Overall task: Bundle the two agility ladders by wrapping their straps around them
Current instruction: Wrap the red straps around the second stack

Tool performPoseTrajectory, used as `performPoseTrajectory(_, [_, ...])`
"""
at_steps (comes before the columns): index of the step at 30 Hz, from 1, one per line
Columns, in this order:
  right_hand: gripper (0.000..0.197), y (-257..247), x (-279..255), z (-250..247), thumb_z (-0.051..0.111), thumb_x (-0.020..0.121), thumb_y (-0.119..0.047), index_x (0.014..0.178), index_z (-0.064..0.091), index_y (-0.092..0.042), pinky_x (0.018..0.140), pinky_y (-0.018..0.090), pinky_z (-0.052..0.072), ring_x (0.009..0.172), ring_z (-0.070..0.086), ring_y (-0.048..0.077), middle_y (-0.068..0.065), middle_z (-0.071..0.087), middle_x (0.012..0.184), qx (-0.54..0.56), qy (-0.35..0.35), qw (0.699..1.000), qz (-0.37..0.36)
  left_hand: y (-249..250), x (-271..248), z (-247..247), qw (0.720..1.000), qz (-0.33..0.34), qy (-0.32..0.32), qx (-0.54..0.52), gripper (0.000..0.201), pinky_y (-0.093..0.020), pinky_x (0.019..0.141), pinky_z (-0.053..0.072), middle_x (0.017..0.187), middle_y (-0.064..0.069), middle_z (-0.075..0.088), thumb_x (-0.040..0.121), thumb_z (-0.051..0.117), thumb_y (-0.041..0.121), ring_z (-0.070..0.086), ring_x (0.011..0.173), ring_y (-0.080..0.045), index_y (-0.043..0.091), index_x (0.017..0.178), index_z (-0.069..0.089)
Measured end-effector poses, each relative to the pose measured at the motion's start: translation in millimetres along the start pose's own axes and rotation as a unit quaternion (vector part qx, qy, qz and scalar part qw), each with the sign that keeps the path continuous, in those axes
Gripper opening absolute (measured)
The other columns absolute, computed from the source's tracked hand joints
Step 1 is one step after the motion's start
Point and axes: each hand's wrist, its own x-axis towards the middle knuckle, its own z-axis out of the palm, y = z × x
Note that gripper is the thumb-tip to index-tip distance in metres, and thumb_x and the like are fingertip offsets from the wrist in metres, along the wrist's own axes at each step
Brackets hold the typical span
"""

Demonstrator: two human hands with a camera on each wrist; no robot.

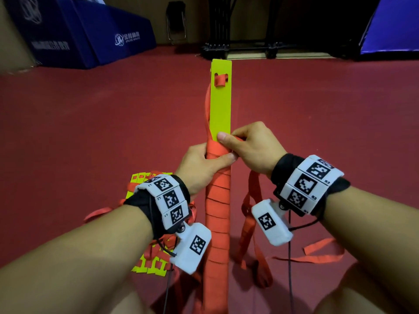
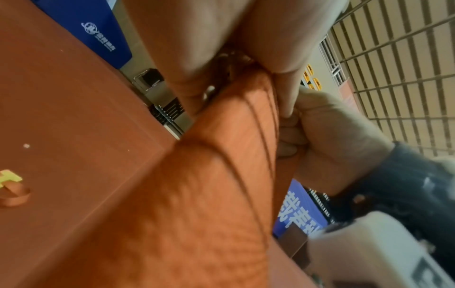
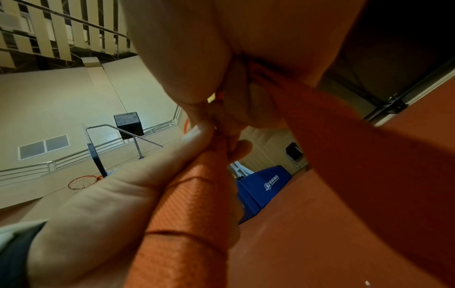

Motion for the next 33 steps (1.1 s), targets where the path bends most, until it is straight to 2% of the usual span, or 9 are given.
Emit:
performPoseTrajectory(3, [0.051,1.1,2.0,-0.1,0.062,0.095,-0.046,0.069,0.069,-0.003,0.051,0.029,0.029,0.049,0.036,0.014,0.008,0.047,0.054,0.034,0.000,0.999,-0.005,2.1,-2.1,4.0,0.998,-0.019,-0.013,-0.065,0.012,-0.057,0.081,0.055,0.081,-0.002,0.070,0.082,0.078,0.017,0.064,0.079,-0.024,0.021,0.092,0.073])
performPoseTrajectory(6, [0.047,1.9,1.8,-1.6,0.063,0.096,-0.043,0.068,0.068,-0.005,0.052,0.028,0.032,0.048,0.039,0.010,0.004,0.049,0.053,0.048,0.000,0.999,-0.022,4.5,-4.9,6.4,0.993,-0.039,-0.041,-0.100,0.022,-0.058,0.076,0.058,0.096,-0.001,0.074,0.099,0.061,0.006,0.072,0.086,-0.031,0.023,0.114,0.062])
performPoseTrajectory(10, [0.049,6.6,0.8,-1.8,0.064,0.095,-0.044,0.069,0.066,-0.003,0.054,0.027,0.039,0.046,0.048,0.008,0.007,0.057,0.056,0.071,0.001,0.997,-0.007,7.8,-6.2,6.4,0.991,-0.042,-0.053,-0.117,0.020,-0.046,0.072,0.058,0.098,-0.013,0.073,0.105,0.049,0.030,0.071,0.070,-0.025,0.023,0.122,0.059])
performPoseTrajectory(13, [0.047,6.5,-0.2,-3.3,0.065,0.093,-0.048,0.068,0.070,-0.008,0.053,0.017,0.037,0.043,0.050,0.003,0.006,0.063,0.056,0.049,0.013,0.999,0.006,4.9,-3.1,5.3,0.986,-0.073,-0.026,-0.149,0.048,-0.044,0.074,0.057,0.100,-0.024,0.073,0.104,0.037,0.050,0.069,0.071,-0.028,0.015,0.125,0.061])
performPoseTrajectory(16, [0.048,2.3,-1.6,-4.1,0.066,0.090,-0.053,0.064,0.069,-0.012,0.051,0.011,0.034,0.045,0.052,-0.001,-0.006,0.062,0.051,0.008,0.039,0.999,0.018,1.0,1.3,4.0,0.982,-0.079,0.005,-0.173,0.054,-0.039,0.069,0.056,0.103,-0.029,0.070,0.107,0.033,0.047,0.067,0.071,-0.030,0.005,0.121,0.064])
performPoseTrajectory(19, [0.052,1.7,0.2,-1.6,0.064,0.089,-0.057,0.064,0.069,-0.011,0.053,0.019,0.040,0.045,0.052,0.003,-0.001,0.064,0.052,-0.020,0.042,0.999,0.027,1.5,2.3,2.3,0.981,-0.059,0.014,-0.185,0.045,-0.032,0.066,0.057,0.093,-0.023,0.067,0.109,0.035,0.038,0.065,0.074,-0.026,0.004,0.111,0.065])
performPoseTrajectory(23, [0.045,0.2,-0.5,-1.2,0.056,0.099,-0.043,0.067,0.064,-0.013,0.048,0.019,0.043,0.040,0.056,0.005,0.000,0.066,0.053,-0.020,-0.046,0.998,0.047,1.4,2.1,-3.6,0.987,-0.056,-0.002,-0.151,0.040,-0.037,0.067,0.051,0.088,-0.011,0.063,0.108,0.038,0.037,0.059,0.074,-0.020,0.010,0.103,0.067])
performPoseTrajectory(27, [0.039,4.4,2.4,-5.0,0.058,0.098,-0.034,0.068,0.068,-0.011,0.066,0.034,0.058,0.062,0.072,0.016,0.002,0.073,0.063,0.008,-0.086,0.995,0.058,3.7,1.4,-5.3,0.986,-0.068,-0.001,-0.155,0.043,-0.039,0.068,0.049,0.082,-0.010,0.062,0.108,0.038,0.037,0.058,0.070,-0.019,0.008,0.098,0.069])
performPoseTrajectory(33, [0.012,8.3,2.9,-12.3,0.068,0.089,-0.022,0.097,0.074,-0.029,0.073,0.025,0.044,0.072,0.061,0.014,-0.003,0.070,0.077,-0.047,-0.088,0.994,0.051,0.3,6.2,-8.2,0.984,-0.089,0.019,-0.150,0.047,-0.047,0.078,0.048,0.079,-0.012,0.065,0.106,0.042,0.042,0.058,0.066,-0.024,0.004,0.095,0.067])
